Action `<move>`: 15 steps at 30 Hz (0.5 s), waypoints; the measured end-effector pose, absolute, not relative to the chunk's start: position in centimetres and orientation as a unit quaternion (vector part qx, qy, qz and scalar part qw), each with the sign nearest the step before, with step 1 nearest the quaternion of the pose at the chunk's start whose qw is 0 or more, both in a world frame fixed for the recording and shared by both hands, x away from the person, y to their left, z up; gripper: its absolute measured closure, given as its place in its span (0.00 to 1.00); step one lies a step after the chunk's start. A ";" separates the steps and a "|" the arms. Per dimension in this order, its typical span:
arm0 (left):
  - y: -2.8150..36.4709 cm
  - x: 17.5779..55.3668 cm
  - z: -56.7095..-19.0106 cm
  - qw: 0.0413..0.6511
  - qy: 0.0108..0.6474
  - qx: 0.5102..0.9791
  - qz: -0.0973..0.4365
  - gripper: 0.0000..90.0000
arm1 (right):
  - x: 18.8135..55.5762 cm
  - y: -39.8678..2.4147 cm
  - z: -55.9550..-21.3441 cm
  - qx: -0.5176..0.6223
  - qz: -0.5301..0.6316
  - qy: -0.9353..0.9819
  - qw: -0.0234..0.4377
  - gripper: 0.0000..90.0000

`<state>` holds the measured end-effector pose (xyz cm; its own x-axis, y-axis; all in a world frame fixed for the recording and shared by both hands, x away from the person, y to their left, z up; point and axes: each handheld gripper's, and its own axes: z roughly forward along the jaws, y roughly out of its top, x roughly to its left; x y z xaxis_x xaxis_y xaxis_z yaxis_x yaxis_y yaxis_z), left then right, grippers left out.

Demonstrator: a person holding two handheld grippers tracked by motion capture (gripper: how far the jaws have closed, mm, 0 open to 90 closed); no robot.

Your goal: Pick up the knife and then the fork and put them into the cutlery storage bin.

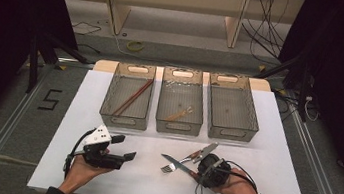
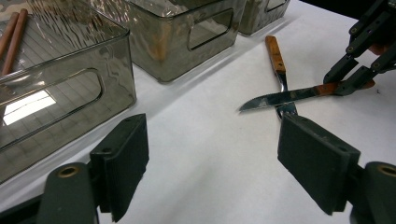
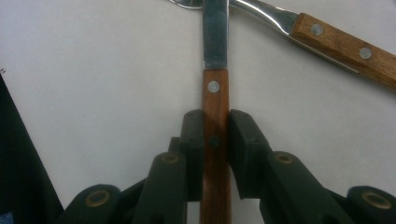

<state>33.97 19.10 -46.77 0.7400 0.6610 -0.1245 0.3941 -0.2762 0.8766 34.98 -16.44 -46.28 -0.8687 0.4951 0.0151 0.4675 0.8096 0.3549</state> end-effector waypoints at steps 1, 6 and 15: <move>19.1 34.0 -46.8 0.500 0.335 0.787 0.134 0.27 | 35.1 -16.5 -46.2 0.248 0.172 0.952 0.038 0.85; 19.2 34.0 -46.7 0.501 0.338 0.785 0.134 0.27 | 35.2 -16.6 -46.3 0.256 0.181 0.949 0.031 0.86; 19.4 34.0 -46.7 0.501 0.338 0.785 0.136 0.27 | 35.5 -17.6 -45.2 0.273 0.234 0.933 0.027 0.86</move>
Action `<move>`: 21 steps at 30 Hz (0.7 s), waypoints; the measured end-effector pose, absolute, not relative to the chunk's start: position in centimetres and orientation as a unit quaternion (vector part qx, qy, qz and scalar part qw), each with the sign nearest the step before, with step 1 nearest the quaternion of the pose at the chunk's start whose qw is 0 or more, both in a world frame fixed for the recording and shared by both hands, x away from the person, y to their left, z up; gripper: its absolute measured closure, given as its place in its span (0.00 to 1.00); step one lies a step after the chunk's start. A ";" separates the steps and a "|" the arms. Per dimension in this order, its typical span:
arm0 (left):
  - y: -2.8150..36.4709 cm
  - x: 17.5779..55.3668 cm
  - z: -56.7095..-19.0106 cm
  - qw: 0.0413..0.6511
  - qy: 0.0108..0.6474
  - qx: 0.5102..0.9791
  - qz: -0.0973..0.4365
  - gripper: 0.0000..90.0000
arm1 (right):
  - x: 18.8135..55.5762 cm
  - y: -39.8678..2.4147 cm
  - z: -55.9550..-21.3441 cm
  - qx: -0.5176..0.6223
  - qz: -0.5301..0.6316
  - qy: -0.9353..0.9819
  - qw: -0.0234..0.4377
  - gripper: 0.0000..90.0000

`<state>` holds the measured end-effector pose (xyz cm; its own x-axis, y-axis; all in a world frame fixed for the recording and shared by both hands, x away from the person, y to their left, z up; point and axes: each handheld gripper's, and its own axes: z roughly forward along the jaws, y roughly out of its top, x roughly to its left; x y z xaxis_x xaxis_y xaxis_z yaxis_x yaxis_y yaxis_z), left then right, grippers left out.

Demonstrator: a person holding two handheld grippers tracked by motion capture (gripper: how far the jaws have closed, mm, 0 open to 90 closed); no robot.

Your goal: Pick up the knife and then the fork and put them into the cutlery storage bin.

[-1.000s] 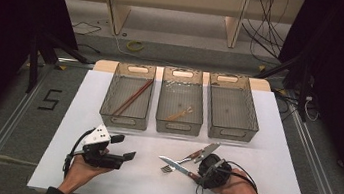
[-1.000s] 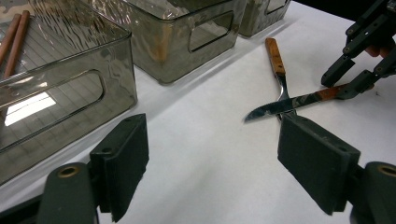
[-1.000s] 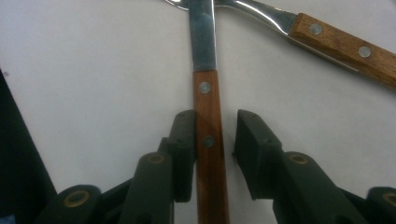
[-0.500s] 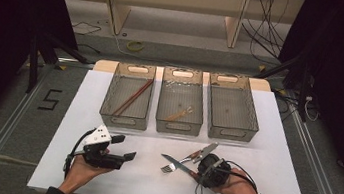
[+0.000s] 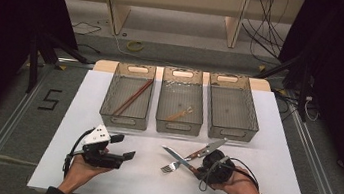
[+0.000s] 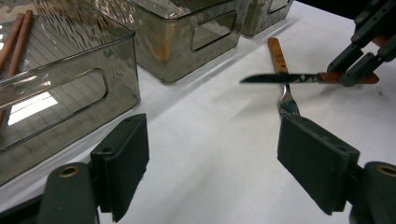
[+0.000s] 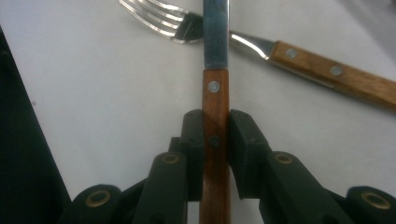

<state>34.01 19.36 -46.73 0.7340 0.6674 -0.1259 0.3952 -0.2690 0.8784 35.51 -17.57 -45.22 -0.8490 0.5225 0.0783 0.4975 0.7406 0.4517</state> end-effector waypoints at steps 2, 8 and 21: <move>19.4 34.0 -46.7 0.502 0.338 0.784 0.137 0.27 | 35.6 -17.9 -44.9 0.275 0.249 0.928 0.030 0.86; 19.5 34.0 -46.7 0.508 0.340 0.780 0.136 0.27 | 36.0 -18.9 -43.6 0.295 0.290 0.909 0.043 0.86; 20.1 34.1 -46.6 0.520 0.348 0.767 0.144 0.26 | 38.6 -21.8 -40.9 0.349 0.342 0.868 0.085 0.86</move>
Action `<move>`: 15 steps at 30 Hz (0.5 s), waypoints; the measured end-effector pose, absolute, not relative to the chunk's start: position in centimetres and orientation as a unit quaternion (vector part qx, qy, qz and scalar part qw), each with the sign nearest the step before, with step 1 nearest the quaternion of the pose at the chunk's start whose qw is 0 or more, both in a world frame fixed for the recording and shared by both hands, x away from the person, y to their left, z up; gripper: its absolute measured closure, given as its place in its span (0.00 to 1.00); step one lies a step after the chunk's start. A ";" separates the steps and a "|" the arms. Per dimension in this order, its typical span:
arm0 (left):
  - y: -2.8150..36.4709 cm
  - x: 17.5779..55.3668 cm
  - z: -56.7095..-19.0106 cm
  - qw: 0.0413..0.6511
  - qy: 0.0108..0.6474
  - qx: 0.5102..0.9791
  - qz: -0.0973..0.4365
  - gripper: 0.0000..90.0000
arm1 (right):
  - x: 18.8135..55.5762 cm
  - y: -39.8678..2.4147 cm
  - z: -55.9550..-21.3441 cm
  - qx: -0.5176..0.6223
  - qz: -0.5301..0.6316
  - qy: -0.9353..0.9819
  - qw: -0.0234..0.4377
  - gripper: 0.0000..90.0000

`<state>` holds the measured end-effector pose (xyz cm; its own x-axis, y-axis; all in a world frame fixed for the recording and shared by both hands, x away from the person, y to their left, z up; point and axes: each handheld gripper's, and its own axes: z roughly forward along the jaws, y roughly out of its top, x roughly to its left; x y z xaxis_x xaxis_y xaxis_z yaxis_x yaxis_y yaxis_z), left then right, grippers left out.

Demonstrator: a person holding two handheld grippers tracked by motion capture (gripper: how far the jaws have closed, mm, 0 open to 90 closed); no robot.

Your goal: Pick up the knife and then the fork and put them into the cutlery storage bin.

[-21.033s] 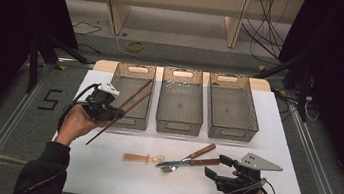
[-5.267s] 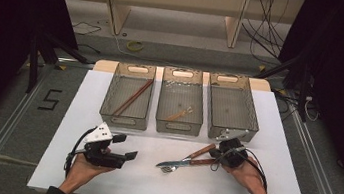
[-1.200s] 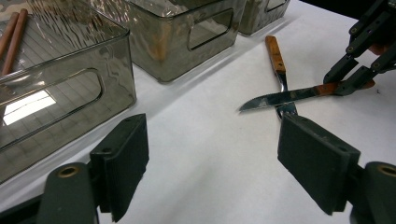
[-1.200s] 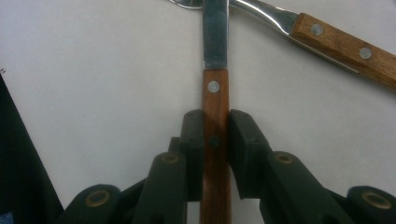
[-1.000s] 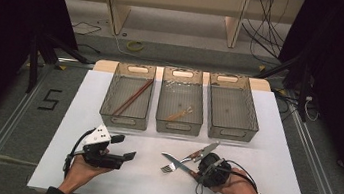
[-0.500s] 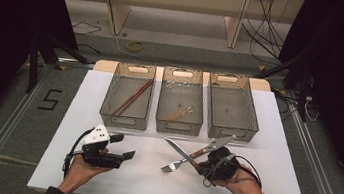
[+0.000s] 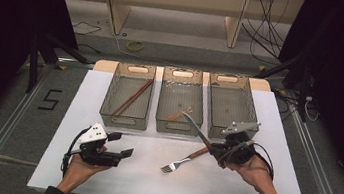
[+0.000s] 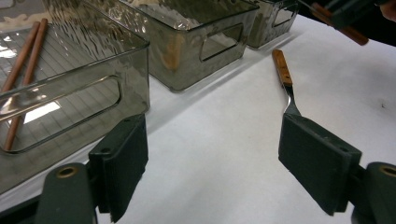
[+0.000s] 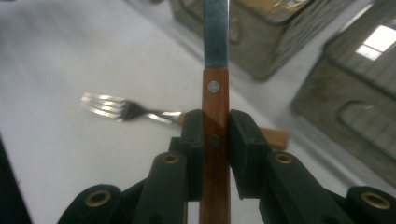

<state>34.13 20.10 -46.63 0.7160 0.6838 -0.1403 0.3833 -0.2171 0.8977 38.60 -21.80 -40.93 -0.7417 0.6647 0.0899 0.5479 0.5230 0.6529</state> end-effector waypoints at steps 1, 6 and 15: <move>20.2 34.1 -46.6 0.521 0.348 0.766 0.145 0.26 | 39.0 -22.0 -40.7 0.354 0.344 0.865 0.089 0.86; 20.3 34.1 -46.6 0.527 0.348 0.762 0.146 0.26 | 40.6 -22.8 -39.9 0.376 0.356 0.849 0.106 0.86; 20.3 34.1 -46.6 0.531 0.346 0.760 0.146 0.25 | 42.9 -24.3 -38.6 0.407 0.366 0.826 0.131 0.86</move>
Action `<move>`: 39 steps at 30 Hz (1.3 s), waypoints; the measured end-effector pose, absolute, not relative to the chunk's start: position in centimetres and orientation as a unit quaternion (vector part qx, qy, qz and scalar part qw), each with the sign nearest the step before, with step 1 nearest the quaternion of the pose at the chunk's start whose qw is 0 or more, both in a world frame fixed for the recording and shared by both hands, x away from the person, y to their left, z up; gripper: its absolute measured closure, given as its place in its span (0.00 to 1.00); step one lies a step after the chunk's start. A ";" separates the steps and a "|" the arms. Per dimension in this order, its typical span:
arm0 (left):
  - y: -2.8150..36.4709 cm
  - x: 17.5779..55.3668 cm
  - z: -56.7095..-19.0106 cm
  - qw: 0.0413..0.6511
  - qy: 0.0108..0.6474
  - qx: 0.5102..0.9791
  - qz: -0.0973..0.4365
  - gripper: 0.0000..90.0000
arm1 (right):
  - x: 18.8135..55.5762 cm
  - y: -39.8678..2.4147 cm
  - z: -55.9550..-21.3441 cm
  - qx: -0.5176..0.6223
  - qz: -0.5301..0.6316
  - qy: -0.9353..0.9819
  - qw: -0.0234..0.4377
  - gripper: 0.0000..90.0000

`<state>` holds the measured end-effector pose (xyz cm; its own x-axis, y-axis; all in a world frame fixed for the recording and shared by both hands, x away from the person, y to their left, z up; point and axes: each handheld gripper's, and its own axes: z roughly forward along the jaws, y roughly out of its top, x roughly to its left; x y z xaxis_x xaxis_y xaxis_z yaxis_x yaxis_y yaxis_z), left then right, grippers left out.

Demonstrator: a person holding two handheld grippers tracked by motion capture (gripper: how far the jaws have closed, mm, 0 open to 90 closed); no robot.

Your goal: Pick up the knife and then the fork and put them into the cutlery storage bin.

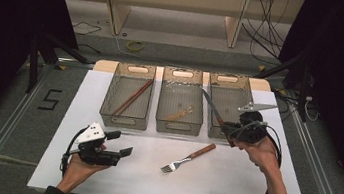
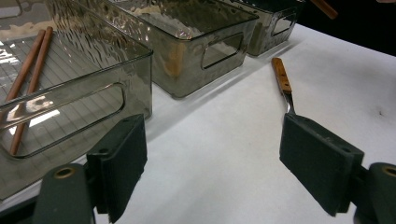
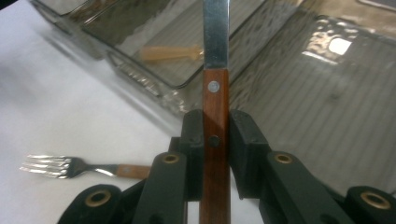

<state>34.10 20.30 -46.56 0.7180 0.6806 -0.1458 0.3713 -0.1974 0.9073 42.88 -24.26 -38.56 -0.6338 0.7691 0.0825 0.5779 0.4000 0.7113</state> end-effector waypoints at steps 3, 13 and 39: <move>20.3 34.1 -46.6 0.531 0.346 0.759 0.146 0.25 | 43.6 -24.5 -38.3 0.416 0.361 0.824 0.136 0.86; 20.3 34.1 -46.6 0.533 0.345 0.758 0.147 0.25 | 46.7 -25.5 -37.9 0.455 0.353 0.804 0.148 0.86; 20.4 34.1 -46.5 0.536 0.344 0.757 0.150 0.25 | 51.3 -24.9 -38.8 0.522 0.315 0.778 0.150 0.86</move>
<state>34.08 20.42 -46.49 0.7192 0.6802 -0.1419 0.3595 -0.1896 0.9137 51.35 -24.92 -38.79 -0.4095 0.9072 0.0965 0.7186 0.2555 0.6468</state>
